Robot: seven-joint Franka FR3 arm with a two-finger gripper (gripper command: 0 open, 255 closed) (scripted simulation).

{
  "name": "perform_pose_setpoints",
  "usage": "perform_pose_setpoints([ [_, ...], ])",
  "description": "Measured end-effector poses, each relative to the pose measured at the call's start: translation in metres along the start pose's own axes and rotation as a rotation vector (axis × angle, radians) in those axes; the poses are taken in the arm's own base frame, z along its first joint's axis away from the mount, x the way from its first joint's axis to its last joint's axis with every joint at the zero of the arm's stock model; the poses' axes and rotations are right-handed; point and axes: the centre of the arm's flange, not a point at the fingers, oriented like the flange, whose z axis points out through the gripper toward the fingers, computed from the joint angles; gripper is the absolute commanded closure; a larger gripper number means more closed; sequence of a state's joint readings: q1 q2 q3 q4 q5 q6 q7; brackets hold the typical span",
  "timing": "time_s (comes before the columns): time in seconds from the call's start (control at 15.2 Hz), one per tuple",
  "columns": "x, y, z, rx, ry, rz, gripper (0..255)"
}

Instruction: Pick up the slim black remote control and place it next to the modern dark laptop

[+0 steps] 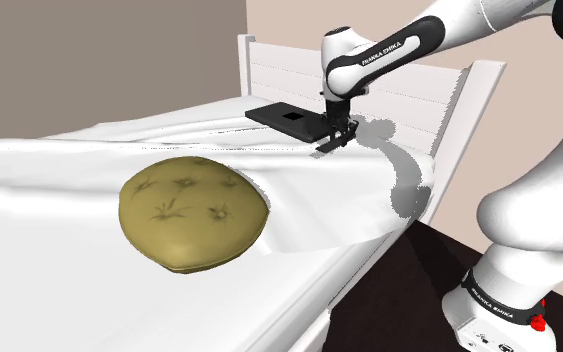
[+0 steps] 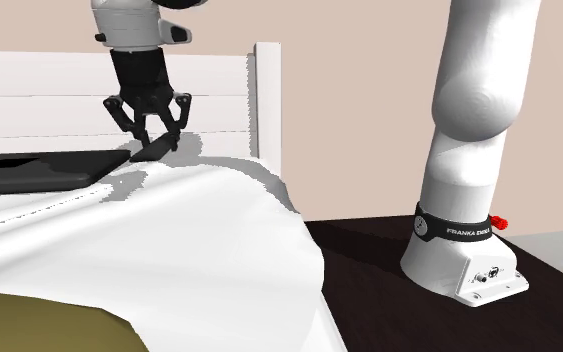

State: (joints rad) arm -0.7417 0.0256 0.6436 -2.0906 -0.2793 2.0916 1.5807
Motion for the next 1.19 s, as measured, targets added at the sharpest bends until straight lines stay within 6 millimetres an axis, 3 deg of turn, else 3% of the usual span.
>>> perform_pose_setpoints([
  [1.19, 0.217, -0.085, 0.046, 0.0, 0.001, -0.001, 255],
])
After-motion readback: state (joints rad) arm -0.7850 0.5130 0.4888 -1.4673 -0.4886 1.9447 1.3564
